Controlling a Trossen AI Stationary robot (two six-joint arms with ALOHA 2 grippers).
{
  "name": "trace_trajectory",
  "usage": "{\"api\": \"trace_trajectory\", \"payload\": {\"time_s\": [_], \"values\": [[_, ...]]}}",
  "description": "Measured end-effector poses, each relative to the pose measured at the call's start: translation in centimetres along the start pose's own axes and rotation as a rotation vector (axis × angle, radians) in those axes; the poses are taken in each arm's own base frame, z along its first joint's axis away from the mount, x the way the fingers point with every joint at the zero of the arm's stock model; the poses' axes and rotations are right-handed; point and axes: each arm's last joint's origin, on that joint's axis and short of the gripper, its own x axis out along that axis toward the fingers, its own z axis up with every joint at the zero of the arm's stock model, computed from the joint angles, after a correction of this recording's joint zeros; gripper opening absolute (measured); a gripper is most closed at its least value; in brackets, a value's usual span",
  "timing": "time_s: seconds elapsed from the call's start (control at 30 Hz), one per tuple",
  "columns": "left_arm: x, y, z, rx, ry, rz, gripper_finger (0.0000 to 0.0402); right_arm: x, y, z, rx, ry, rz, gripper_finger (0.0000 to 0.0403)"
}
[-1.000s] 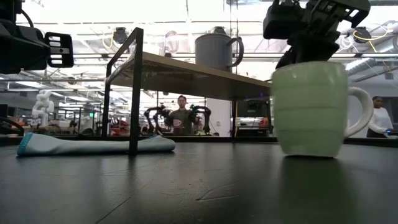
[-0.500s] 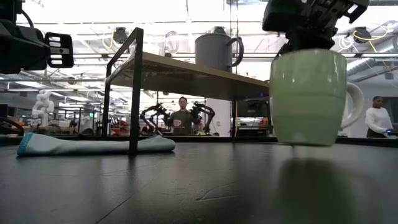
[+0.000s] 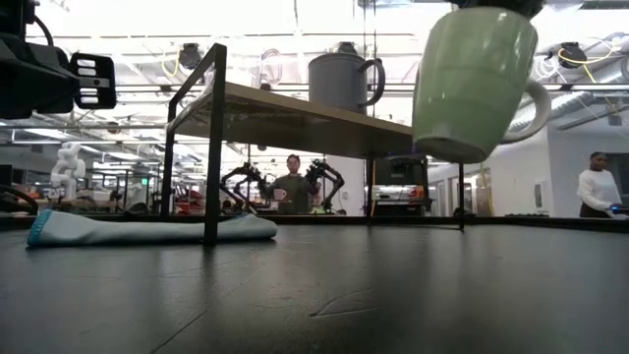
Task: Stack small to large cups/mugs on shelf
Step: Put the green mug on the shelf
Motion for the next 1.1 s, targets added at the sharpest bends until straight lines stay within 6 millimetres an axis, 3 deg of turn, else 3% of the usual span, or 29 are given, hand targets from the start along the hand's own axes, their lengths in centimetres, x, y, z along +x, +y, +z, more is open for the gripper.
{"api": "trace_trajectory", "payload": {"time_s": [0.57, 1.1], "values": [[0.0, 0.0, 0.0, 0.001, 0.002, 0.000, 0.0026, -0.8, 1.1, -6.4, -0.021, -0.259, 0.155, 0.0001], [0.0, 0.0, 0.0, -0.001, 0.001, 0.000, 0.0026, 0.1, 1.3, -10.3, -0.031, -0.278, 0.107, 0.0001]]}}
